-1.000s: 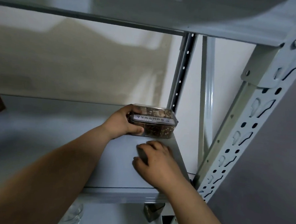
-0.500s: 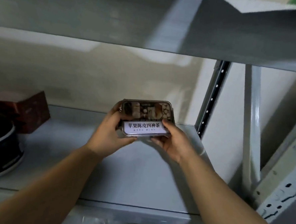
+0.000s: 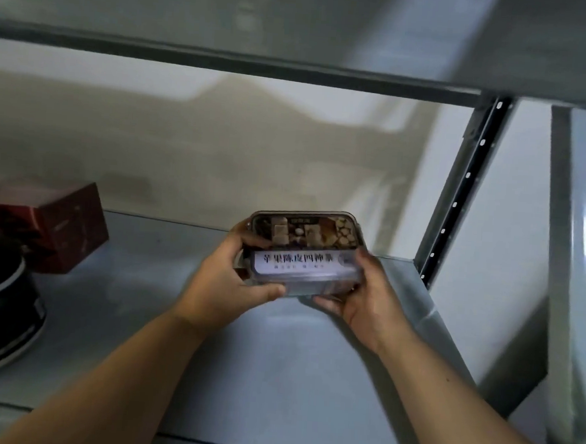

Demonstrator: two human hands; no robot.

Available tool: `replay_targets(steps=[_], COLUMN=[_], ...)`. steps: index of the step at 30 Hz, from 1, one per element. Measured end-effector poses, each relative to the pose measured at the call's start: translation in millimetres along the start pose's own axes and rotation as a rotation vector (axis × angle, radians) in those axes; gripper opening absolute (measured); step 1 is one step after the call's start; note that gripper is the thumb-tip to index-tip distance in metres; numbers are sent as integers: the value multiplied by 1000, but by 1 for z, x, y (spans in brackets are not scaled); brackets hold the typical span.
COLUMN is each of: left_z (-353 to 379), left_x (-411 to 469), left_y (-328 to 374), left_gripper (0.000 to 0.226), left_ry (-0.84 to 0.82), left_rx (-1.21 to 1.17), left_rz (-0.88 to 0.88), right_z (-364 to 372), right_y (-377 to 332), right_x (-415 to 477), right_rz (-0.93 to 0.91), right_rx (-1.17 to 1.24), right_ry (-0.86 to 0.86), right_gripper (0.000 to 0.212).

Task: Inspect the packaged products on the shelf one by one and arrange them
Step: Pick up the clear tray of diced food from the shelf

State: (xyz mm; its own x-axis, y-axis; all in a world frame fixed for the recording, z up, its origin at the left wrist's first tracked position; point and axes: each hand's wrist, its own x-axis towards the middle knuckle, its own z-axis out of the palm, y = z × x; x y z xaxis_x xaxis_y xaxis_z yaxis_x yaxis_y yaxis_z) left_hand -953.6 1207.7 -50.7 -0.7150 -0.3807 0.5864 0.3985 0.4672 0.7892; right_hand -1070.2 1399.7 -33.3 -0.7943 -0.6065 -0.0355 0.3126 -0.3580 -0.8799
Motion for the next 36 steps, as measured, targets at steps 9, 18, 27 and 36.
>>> replay_targets(steps=[9,18,27,36], left_z=[8,10,5,-4], left_x=[4,8,4,4], left_y=[9,2,0,15], left_gripper=[62,8,97,111], left_ry=[41,285,-158,-152], left_rx=[-812,-624,-747,-1033], left_rz=[-475,-486,-318,-612], right_z=[7,14,16,5], right_y=[8,24,26,27], right_x=[-8,-11,-18,-12], right_rz=[173,-154,-334,-715], right_rx=[142,-337,-526,-920], right_ry=[-160,-29,-68,-8], right_gripper=[85,66,27,75])
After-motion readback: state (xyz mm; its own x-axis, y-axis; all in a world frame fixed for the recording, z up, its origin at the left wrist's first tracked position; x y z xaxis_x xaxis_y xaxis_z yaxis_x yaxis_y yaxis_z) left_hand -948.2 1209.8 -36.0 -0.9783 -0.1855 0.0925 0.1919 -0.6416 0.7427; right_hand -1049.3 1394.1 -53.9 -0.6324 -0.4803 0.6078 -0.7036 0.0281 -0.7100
